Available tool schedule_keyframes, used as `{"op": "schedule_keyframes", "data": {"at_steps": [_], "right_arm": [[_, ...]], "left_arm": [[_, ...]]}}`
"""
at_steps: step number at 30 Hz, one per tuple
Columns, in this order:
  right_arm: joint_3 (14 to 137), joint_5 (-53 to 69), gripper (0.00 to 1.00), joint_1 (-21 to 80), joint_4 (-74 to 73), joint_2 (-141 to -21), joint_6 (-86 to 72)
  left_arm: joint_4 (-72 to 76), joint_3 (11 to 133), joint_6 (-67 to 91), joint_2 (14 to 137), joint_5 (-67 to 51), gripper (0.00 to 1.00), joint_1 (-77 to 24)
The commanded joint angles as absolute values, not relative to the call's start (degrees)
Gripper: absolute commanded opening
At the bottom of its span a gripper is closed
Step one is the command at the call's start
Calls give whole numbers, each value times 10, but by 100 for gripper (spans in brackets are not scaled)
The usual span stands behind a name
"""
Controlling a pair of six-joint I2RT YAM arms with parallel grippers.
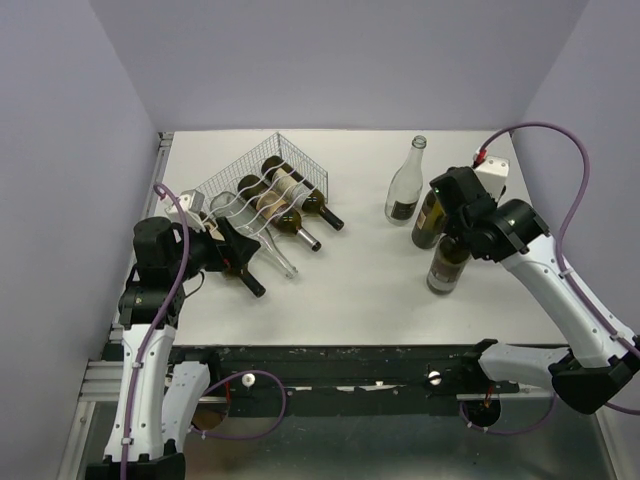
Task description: Put the wine bottle on the wine rack
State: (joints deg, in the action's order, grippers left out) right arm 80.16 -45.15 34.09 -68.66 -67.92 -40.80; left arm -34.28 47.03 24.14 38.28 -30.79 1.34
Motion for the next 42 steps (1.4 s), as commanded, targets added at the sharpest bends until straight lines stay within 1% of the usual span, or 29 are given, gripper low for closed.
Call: {"op": "schedule_keyframes", "data": {"at_steps": [1, 8, 12, 19, 23, 26, 32, 42], "right_arm": [[854, -345, 1, 340, -622, -677, -336], [906, -169, 1, 340, -591, -693, -302], [918, -78, 1, 340, -561, -700, -301], [933, 65, 1, 340, -506, -723, -331], [935, 119, 1, 339, -478, -729, -345], [938, 158, 1, 340, -463, -734, -346], [939, 207, 1, 339, -439, -732, -348], [937, 276, 1, 340, -399, -726, -355]], "left_arm": [[-287, 457, 229, 371, -402, 99, 3], [-179, 411, 251, 354, -473, 98, -49], [-117, 389, 257, 351, -433, 98, -128], [-4, 356, 258, 390, -361, 98, -260], [54, 341, 206, 409, -307, 99, -322], [54, 349, 191, 437, -302, 99, -342], [81, 340, 171, 475, -251, 99, -378], [85, 335, 112, 498, -289, 99, -405]]}}
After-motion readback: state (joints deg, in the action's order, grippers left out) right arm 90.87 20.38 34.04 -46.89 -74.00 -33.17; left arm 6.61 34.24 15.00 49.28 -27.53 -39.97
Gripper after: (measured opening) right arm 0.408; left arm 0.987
